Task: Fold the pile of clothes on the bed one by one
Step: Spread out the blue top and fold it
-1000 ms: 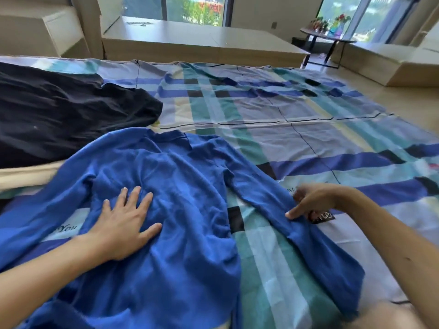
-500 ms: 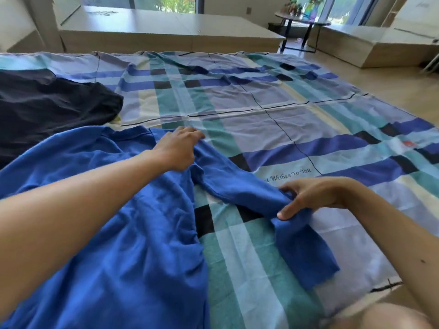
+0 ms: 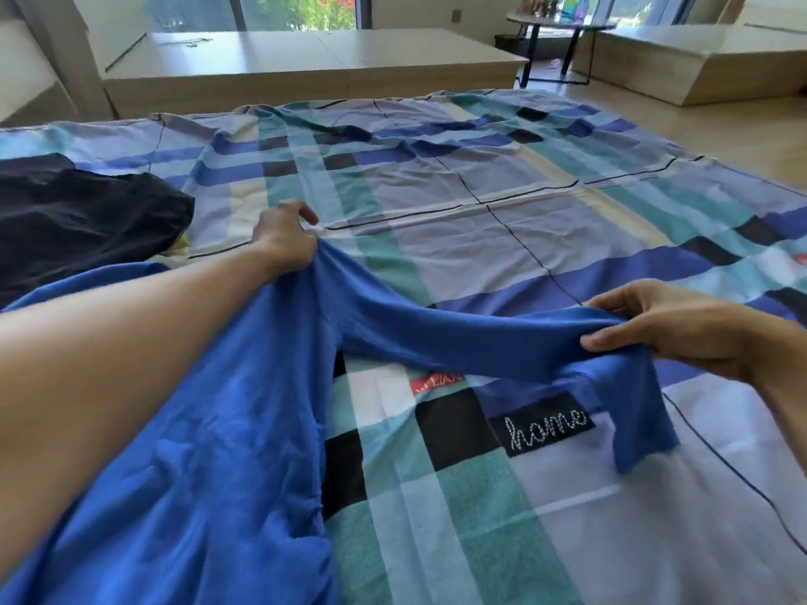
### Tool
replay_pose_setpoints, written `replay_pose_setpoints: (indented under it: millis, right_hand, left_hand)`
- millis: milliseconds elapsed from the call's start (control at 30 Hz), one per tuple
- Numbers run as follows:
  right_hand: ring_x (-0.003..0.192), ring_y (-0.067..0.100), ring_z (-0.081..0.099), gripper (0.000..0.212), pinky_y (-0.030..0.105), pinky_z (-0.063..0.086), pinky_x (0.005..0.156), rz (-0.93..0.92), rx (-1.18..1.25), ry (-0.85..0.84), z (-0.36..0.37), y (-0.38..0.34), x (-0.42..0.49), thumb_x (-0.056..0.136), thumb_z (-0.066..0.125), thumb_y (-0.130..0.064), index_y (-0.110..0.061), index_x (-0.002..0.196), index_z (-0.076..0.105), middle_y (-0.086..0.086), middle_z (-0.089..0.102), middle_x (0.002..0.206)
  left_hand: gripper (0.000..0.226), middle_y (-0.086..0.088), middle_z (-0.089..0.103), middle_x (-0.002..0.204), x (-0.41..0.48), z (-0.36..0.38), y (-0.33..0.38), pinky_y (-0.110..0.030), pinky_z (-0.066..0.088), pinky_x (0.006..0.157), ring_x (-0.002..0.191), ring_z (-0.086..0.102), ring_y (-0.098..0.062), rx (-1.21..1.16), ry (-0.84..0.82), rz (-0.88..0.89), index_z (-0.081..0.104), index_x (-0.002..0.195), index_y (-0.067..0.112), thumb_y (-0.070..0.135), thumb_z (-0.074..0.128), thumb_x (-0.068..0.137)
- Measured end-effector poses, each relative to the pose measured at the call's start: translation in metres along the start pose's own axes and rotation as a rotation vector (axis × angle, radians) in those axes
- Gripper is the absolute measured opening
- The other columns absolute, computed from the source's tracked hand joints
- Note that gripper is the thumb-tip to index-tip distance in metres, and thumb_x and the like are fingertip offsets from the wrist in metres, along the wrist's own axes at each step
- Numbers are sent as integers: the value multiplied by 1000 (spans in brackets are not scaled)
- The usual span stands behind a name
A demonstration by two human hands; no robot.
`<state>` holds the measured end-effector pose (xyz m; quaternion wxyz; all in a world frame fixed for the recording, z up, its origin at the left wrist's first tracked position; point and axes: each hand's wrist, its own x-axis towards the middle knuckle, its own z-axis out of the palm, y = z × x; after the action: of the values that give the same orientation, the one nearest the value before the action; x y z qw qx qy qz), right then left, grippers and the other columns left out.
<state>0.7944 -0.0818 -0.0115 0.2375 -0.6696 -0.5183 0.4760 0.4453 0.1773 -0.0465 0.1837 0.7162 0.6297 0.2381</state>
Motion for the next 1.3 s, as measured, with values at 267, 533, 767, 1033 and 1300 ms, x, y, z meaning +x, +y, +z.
replay_pose_setpoints:
  millis: [267, 533, 767, 1033, 1300]
  right_hand:
    - [93, 26, 72, 25, 37, 55, 86, 181, -199, 253, -16, 1, 2, 75, 83, -7, -16, 96, 75, 8, 78, 93]
    - [60, 17, 60, 12, 27, 49, 54, 133, 75, 592, -15, 3, -10, 77, 82, -15, -11, 78, 72, 6, 69, 72]
    - [78, 24, 62, 39, 33, 53, 70, 419, -13, 648, -5, 32, -13, 67, 90, -8, -3, 101, 71, 14, 69, 92]
    - [75, 21, 72, 43, 31, 62, 59, -101, 518, 507, 26, -52, -5, 84, 71, -3, -6, 126, 61, 14, 71, 95]
    - [89, 29, 75, 39, 34, 62, 78, -423, 779, 288, 64, -79, 12, 96, 52, -12, -20, 134, 47, 8, 67, 120]
  left_hand:
    - [29, -16, 54, 127, -37, 35, 29, -46, 39, 100, 121, 48, -37, 253, 68, 337, 62, 121, 16, 21, 56, 93]
    - [44, -12, 54, 127, -101, 79, 60, -46, 38, 102, 123, 47, -33, 347, -242, 450, 58, 119, 16, 53, 42, 99]
    - [87, -13, 6, 168, -122, 87, 62, -54, 2, 124, 155, 0, -31, 386, -391, 335, 16, 159, 16, 72, 30, 95]
    - [71, 3, 62, 125, -197, 59, 141, -25, 50, 98, 116, 60, -8, -633, -430, 610, 52, 137, 17, 43, 82, 79]
    - [15, -15, 67, 86, -165, 8, 134, -58, 58, 80, 89, 70, -37, -1095, -151, -129, 62, 77, 15, 26, 60, 67]
